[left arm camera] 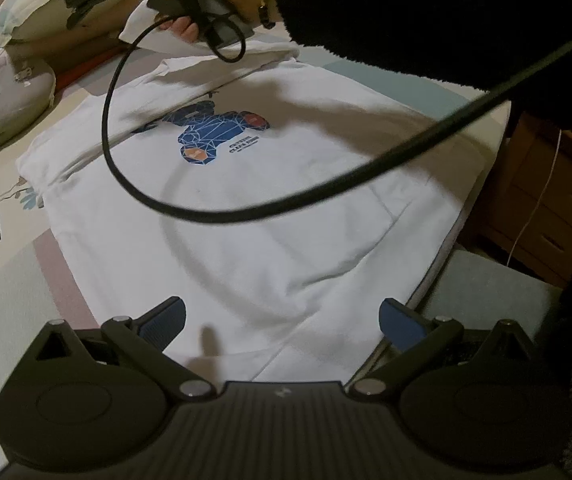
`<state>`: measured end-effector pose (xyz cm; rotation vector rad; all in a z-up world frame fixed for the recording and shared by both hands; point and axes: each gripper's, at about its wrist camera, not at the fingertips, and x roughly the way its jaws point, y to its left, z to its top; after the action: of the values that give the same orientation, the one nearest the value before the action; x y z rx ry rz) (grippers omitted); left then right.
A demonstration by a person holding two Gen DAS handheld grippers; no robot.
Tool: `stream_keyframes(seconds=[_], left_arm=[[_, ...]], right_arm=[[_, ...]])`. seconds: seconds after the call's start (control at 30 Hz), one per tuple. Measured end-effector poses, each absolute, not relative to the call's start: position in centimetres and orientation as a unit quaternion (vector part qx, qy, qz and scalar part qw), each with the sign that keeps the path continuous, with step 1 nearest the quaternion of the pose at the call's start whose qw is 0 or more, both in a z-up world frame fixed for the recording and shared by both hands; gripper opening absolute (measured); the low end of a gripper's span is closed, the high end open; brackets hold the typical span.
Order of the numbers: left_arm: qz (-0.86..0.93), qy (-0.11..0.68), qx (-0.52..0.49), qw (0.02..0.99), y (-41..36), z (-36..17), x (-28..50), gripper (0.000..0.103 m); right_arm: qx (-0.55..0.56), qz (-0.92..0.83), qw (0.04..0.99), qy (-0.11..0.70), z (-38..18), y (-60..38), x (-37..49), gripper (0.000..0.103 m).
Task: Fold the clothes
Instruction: 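Lift the cuff with the right gripper and fold the sleeve over the body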
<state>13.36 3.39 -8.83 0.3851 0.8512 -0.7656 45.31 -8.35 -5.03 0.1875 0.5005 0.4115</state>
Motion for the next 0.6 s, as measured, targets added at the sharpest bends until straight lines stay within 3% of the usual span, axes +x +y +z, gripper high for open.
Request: stream_keyframes(seconds=[0.6], left_arm=[[-0.352,0.406,0.173,0.825,3.8,-9.0,13.0,0.102]], right_arm=[[0.079,0.242,0.927,0.275,-7.1,-3.3,45.0,0.103]])
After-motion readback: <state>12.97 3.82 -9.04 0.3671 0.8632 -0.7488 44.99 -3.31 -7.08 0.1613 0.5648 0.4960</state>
